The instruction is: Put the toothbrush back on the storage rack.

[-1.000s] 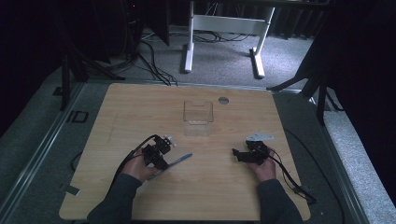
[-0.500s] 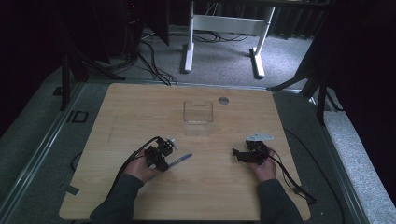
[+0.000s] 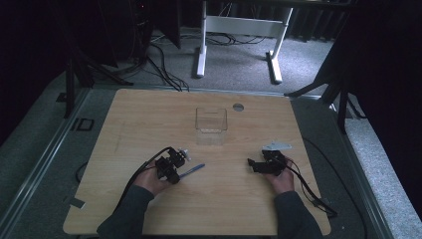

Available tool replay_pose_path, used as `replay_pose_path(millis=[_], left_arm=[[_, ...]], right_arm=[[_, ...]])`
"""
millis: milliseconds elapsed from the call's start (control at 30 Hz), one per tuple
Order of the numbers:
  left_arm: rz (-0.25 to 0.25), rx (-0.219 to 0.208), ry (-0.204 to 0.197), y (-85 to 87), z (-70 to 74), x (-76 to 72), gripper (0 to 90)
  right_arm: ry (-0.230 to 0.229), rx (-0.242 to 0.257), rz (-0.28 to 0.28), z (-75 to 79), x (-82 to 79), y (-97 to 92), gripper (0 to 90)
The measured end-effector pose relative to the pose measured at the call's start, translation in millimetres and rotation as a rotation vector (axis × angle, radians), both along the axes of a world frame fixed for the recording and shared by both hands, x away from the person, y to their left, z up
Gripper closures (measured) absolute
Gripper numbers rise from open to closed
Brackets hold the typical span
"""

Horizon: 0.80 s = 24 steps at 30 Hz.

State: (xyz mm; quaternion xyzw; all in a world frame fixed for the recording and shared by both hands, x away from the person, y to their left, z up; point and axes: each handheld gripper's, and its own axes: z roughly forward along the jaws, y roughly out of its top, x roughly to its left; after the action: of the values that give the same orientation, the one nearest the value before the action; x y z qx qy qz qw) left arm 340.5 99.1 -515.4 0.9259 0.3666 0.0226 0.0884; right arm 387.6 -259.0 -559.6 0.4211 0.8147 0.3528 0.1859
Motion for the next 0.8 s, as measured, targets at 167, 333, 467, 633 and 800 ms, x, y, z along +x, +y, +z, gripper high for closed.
replay_pose_path(millis=[167, 333, 467, 633, 800], left_arm=[[0.000, 0.010, 0.004, -0.6, -1.2, 0.7, 77.3], [-0.006, 0.019, 0.006, -1.7, -2.9, 1.1, 77.3], [-0.007, 0.016, 0.008, -1.5, -3.0, 1.5, 77.4], [-0.010, 0.013, 0.008, -0.3, -2.9, 2.3, 78.4], [-0.014, 0.006, 0.005, 0.4, -2.9, 2.1, 79.2]], right_arm=[[0.000, 0.001, 0.000, -0.1, 0.0, 0.0, 23.2], [0.000, 0.000, 0.000, 0.0, 0.0, 0.0, 23.2], [0.000, 0.000, 0.000, 0.0, 0.0, 0.0, 23.2], [0.000, 0.000, 0.000, 0.0, 0.0, 0.0, 23.2], [0.000, 0.000, 0.000, 0.0, 0.0, 0.0, 23.3]])
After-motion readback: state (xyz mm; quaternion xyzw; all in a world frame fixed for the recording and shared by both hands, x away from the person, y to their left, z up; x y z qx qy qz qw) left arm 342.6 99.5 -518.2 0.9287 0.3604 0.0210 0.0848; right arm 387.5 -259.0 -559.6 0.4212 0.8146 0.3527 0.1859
